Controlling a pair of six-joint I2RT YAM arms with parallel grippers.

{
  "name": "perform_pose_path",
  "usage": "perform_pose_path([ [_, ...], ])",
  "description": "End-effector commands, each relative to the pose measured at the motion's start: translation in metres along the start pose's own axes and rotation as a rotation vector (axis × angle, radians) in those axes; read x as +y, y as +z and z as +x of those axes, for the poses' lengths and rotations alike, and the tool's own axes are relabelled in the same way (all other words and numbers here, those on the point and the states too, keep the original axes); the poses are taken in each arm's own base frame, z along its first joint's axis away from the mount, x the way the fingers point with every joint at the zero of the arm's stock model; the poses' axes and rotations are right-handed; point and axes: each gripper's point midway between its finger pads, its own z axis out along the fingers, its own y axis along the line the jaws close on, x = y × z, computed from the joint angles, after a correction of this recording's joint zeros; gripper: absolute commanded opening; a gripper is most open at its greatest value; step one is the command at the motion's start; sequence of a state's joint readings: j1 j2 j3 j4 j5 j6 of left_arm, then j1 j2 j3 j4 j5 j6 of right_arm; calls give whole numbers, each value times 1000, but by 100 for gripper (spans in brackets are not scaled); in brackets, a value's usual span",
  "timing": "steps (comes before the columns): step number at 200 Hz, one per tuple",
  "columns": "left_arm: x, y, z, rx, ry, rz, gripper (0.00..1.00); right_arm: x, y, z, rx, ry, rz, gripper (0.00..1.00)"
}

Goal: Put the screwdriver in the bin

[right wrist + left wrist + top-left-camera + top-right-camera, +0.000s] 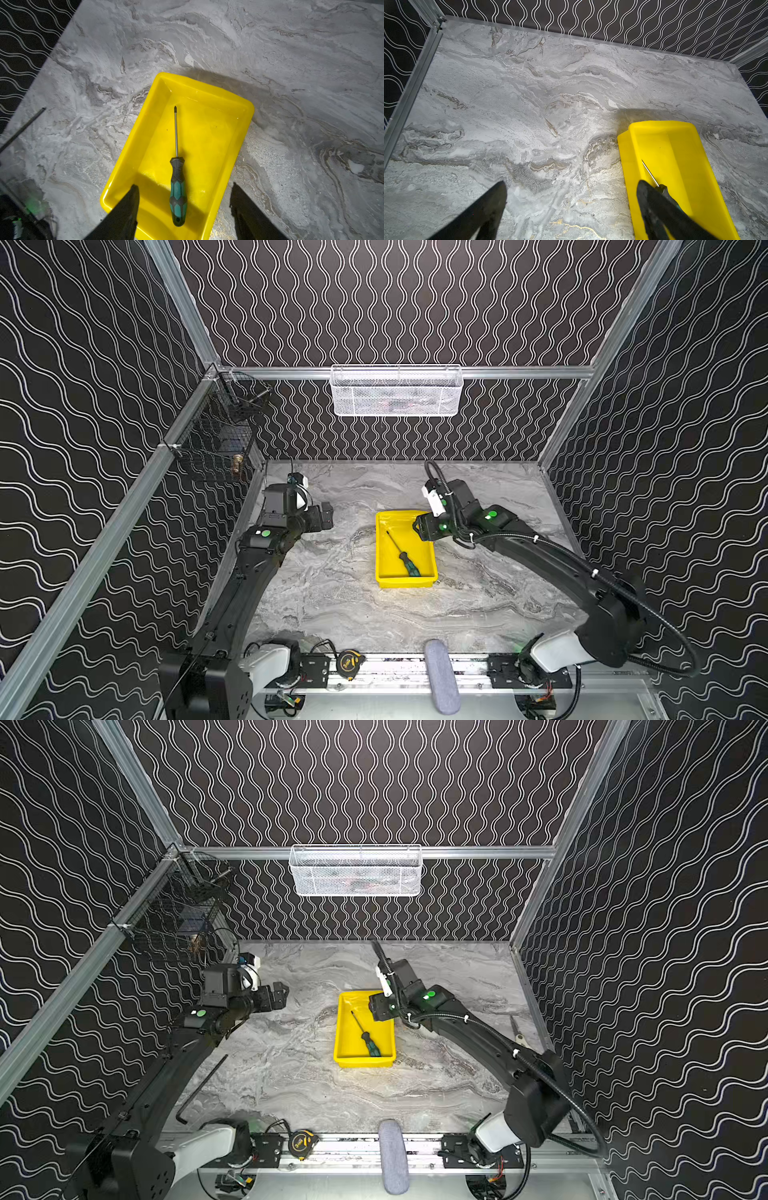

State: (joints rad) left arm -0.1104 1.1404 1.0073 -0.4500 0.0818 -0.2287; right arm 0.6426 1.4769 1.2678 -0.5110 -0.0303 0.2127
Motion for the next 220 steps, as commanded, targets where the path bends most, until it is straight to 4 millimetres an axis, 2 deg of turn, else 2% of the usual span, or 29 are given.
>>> perform_pose_path([
  [1, 0, 1, -2, -9, 8, -2, 99, 7, -14, -18, -76, 36, -126, 73],
  [23, 2, 1, -1, -4, 9, -9, 99, -6, -26, -26, -117, 37, -94, 76],
  [48, 2, 1, -1, -7, 10, -12, 99, -31, -43, -35, -169, 52, -9, 81],
  [69, 3, 1, -2, -7, 16, -16, 99, -55, -65, -43, -255, 98, 34, 96],
  [73, 3, 0, -2, -8, 17, -17, 99, -55, -70, -45, -271, 103, 23, 97],
  [78, 3, 0, -2, -7, 18, -19, 99, -67, -76, -47, -294, 129, 37, 99],
  [132, 1, -2, -4, -32, 25, -7, 99, -124, -125, -52, -458, 219, 200, 99],
  [163, 19, -18, -16, -118, 12, -108, 99, -155, -146, -52, -574, 265, 319, 99],
  [172, 22, -24, -19, -149, 15, -123, 99, -165, -141, -41, -579, 291, 342, 99],
  [220, 27, -36, -31, -239, -28, -149, 99, -201, -160, -21, -683, 369, 454, 99],
])
